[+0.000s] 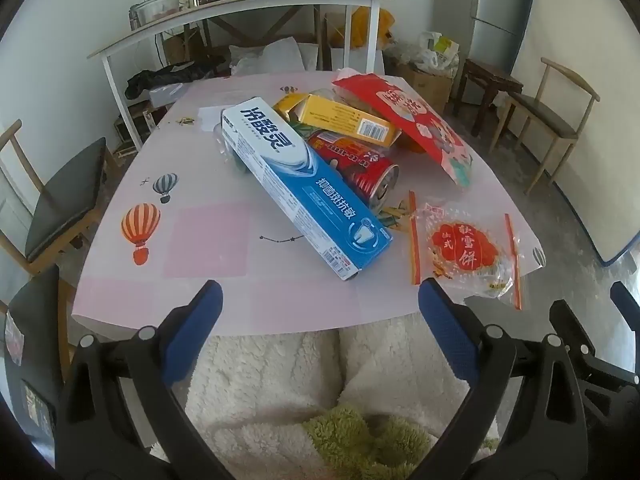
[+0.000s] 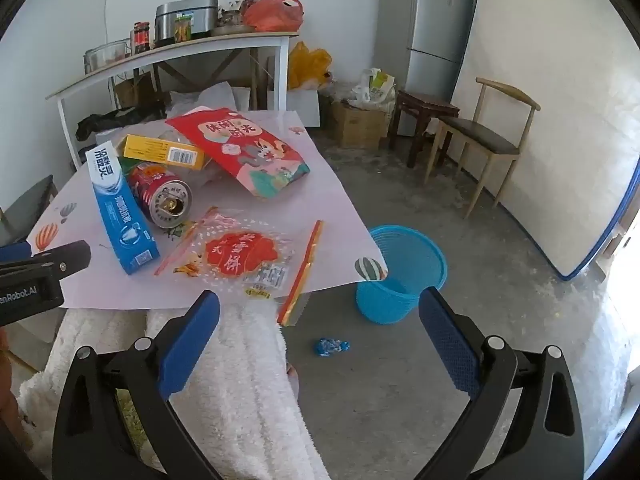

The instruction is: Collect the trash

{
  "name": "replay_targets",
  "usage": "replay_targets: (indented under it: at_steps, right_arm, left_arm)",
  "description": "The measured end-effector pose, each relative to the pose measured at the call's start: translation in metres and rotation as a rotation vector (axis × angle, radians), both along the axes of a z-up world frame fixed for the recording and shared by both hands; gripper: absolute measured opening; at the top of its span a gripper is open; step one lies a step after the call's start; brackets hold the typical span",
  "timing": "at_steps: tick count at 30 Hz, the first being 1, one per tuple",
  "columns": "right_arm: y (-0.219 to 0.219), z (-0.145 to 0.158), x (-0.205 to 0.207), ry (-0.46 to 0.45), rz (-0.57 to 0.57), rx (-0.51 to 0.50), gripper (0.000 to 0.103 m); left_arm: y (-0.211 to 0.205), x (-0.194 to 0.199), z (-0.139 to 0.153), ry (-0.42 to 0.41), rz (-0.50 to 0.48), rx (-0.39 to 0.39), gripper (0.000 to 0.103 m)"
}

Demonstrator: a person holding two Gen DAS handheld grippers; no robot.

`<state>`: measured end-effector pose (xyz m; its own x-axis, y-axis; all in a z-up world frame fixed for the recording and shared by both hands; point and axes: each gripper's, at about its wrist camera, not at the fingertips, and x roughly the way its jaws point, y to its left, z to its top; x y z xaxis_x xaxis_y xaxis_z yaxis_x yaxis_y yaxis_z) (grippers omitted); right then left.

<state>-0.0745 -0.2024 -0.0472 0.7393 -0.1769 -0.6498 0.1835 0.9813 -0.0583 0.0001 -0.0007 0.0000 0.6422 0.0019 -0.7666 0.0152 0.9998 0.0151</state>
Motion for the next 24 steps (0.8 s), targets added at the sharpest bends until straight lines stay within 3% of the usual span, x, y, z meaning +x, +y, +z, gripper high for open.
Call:
replay_targets:
  at_steps: [11,24]
  right_arm:
    - [-0.007,0.002,0.005,0.039,-0.027,-0.018,0.097]
    - [-0.009,0.003,0.004,0.043,-0.031,-0.016,0.097]
  left_arm:
    - [0.008,-0.01,0.009,-0.005,-0.013,-0.018,0.094]
    - [0.003,0.001,-0.005,0.011,-0.001,-0.013,0.094]
